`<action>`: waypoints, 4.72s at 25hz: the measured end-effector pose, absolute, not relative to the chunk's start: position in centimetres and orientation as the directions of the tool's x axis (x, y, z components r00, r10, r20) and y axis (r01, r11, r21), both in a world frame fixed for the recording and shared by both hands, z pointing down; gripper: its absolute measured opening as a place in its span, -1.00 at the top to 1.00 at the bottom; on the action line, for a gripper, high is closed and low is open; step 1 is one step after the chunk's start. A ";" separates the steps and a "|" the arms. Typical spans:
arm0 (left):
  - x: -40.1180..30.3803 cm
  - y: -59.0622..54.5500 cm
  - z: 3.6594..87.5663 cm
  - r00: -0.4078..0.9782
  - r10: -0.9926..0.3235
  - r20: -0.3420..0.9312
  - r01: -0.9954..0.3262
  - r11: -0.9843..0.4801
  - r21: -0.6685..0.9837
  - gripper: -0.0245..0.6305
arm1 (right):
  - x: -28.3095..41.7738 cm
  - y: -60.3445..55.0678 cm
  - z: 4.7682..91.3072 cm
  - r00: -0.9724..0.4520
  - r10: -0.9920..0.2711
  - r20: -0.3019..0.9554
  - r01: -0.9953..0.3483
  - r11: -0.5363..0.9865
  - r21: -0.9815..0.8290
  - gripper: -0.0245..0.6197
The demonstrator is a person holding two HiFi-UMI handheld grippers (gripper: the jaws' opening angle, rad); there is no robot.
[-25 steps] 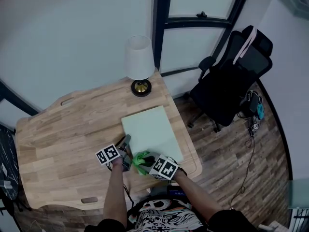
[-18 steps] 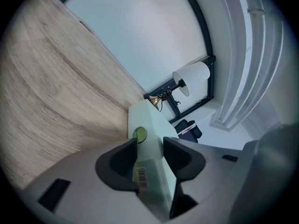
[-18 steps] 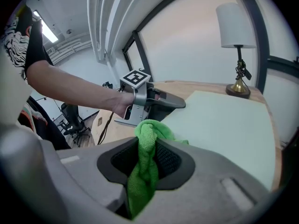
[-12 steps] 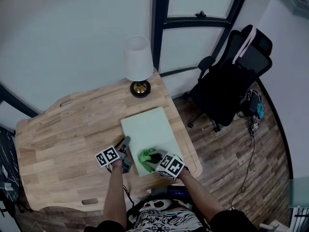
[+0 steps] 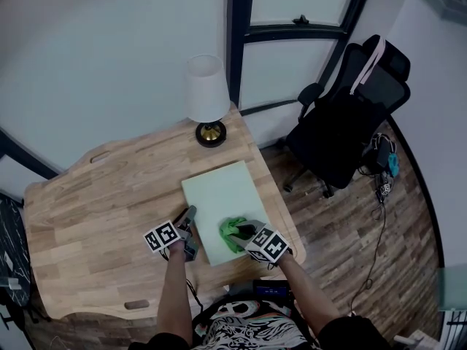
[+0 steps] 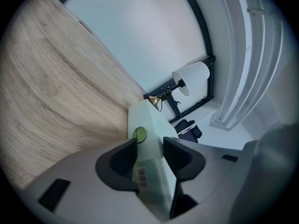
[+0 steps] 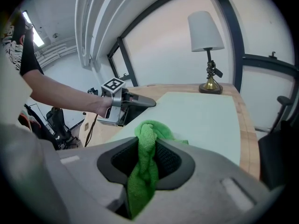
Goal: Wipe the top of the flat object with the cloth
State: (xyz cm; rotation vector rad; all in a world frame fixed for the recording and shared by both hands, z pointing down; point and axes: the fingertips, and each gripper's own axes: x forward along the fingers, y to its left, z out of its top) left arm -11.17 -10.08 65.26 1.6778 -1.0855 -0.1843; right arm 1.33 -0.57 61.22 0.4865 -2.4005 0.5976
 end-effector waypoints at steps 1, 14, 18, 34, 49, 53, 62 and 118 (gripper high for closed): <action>-11.1 -10.1 65.3 0.572 -0.726 0.381 -0.559 -0.006 0.829 0.39 | 1.6 -0.7 61.2 -0.744 -0.202 0.636 -0.478 0.826 -0.297 0.63; -11.2 -10.0 65.2 0.578 -0.724 0.376 -0.553 -0.008 0.833 0.39 | 3.5 -1.5 61.2 -0.732 -0.245 0.636 -0.521 0.803 -0.290 0.63; -11.2 -10.1 65.1 0.578 -0.725 0.375 -0.552 -0.008 0.834 0.39 | 4.4 -1.7 61.1 -0.724 -0.259 0.639 -0.537 0.794 -0.287 0.63; -11.1 -9.6 65.1 0.593 -0.708 0.382 -0.547 -0.006 0.837 0.39 | 7.5 -1.9 61.2 -0.702 -0.266 0.661 -0.585 0.745 -0.321 0.63; -11.0 -9.5 65.2 0.600 -0.696 0.395 -0.573 -0.028 0.819 0.39 | 6.9 -5.2 61.4 -0.692 -0.268 0.670 -0.603 0.725 -0.333 0.63; -10.9 -9.4 65.1 0.597 -0.697 0.397 -0.576 -0.028 0.817 0.39 | 6.7 -6.1 61.3 -0.688 -0.276 0.671 -0.610 0.721 -0.330 0.63; -10.8 -9.3 64.9 0.587 -0.699 0.409 -0.590 -0.023 0.807 0.39 | 6.3 -8.3 61.3 -0.691 -0.288 0.663 -0.619 0.708 -0.338 0.63; -11.0 -9.5 64.5 0.590 -0.674 0.443 -0.632 -0.045 0.773 0.38 | 3.2 -18.2 60.8 -0.614 -0.418 0.670 -0.740 0.600 -0.304 0.63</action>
